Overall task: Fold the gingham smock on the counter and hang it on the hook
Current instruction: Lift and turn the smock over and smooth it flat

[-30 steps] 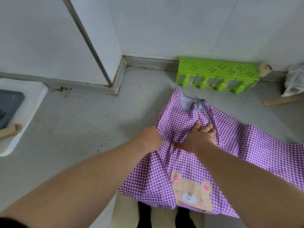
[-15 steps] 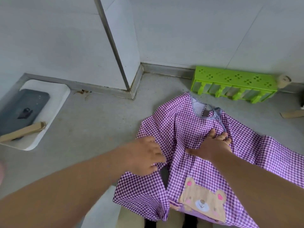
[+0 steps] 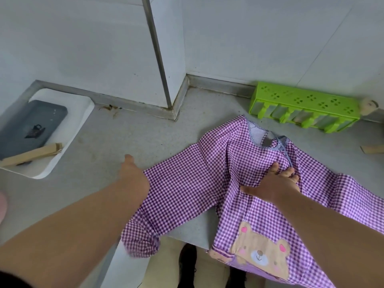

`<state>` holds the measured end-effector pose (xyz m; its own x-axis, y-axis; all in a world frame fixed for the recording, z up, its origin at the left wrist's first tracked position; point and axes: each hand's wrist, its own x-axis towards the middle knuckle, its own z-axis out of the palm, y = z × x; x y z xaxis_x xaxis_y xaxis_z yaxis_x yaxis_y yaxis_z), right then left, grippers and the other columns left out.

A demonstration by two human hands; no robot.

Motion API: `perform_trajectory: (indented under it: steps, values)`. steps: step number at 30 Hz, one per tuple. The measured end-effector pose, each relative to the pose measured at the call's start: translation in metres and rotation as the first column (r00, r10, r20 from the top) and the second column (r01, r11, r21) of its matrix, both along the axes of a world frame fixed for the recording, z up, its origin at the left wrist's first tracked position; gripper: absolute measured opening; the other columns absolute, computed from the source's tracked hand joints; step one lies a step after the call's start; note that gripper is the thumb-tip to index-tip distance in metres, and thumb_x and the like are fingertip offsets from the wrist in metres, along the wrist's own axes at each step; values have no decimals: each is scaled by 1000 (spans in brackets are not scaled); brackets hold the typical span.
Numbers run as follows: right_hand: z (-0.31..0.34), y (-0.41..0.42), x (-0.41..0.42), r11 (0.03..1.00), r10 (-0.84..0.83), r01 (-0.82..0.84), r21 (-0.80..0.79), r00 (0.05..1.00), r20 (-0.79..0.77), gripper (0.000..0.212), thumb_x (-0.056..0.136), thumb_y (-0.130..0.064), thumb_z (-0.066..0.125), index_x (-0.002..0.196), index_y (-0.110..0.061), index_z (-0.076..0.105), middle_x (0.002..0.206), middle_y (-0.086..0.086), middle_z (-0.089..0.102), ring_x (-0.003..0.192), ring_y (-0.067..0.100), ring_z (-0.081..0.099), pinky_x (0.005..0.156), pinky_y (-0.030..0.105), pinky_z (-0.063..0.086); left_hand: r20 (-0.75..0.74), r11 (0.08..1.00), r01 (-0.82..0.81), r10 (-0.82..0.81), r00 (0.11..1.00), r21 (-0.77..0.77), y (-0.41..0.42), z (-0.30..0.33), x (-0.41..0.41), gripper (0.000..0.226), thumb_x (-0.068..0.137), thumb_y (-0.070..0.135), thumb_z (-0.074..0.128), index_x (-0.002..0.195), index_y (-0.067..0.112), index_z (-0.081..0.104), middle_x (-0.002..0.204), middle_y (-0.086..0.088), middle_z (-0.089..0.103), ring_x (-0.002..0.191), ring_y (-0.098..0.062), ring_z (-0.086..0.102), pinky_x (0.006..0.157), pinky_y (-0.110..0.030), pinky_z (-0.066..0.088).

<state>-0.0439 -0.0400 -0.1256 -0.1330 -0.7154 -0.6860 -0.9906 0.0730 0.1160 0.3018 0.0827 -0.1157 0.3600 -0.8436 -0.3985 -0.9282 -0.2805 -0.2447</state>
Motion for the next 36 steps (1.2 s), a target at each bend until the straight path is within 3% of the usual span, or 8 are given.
perform_trajectory:
  steps: [5,8,12,16,20,23,28,36]
  values:
    - [-1,0,-1,1000,19,-19,-9,1000,4,171,39,-107,52,159,-13,-26,165,32,-18,153,56,-5,118,67,26,-164,927,368,-352,922,76,17,28,-62,19,103,23,51,117,17,61,111,-6,57,101,-24,56,95,-43,49]
    - [-1,1,-1,999,29,-29,-15,1000,-2,170,39,-107,51,159,-13,-25,165,33,-17,153,56,-4,119,66,24,-305,823,559,-509,805,101,37,13,-102,22,99,20,57,120,15,53,111,-7,53,88,-20,49,81,-42,53]
    - [0,0,-1,1000,23,-23,-3,1000,-6,169,41,-106,52,159,-14,-26,165,31,-19,153,54,-4,120,66,25,-307,871,321,-210,928,372,49,-9,-114,38,110,23,46,144,8,54,146,-14,55,128,-29,55,113,-44,45]
    - [0,1,0,1000,29,-29,-2,1000,-12,169,41,-106,53,158,-15,-27,166,31,-18,154,54,-4,119,66,26,-155,901,67,1,988,429,48,-13,-77,38,104,33,52,134,15,68,137,-7,67,127,-27,64,104,-40,51]
    - [-2,2,-2,999,35,-35,-10,999,-14,171,38,-108,50,159,-15,-26,165,31,-18,154,54,-4,119,66,25,19,869,-234,251,968,436,51,-21,-45,72,101,42,56,160,9,33,161,-22,40,138,-40,52,116,-54,45]
    - [-3,2,-2,999,50,-50,-11,999,-17,171,35,-110,44,159,-15,-26,165,32,-18,153,55,-4,119,66,24,-121,972,-82,110,986,218,54,-12,-68,78,104,44,49,165,12,12,170,-30,15,132,-40,57,105,-49,54]
    - [-3,2,-5,997,78,-78,-11,996,-32,166,39,-110,41,159,-16,-26,166,31,-17,154,54,-2,119,65,24,-208,933,-137,214,954,331,59,-33,-98,99,103,72,23,162,9,-26,170,-26,-27,158,-56,-5,127,-62,26]
    - [-6,-1,-19,988,152,-152,-37,988,-14,156,46,-110,37,162,-22,-20,168,27,-13,156,50,1,120,64,22,-231,946,-232,284,931,228,35,-58,-13,107,91,87,14,165,19,-22,171,-18,-29,158,-52,-15,125,-69,18]
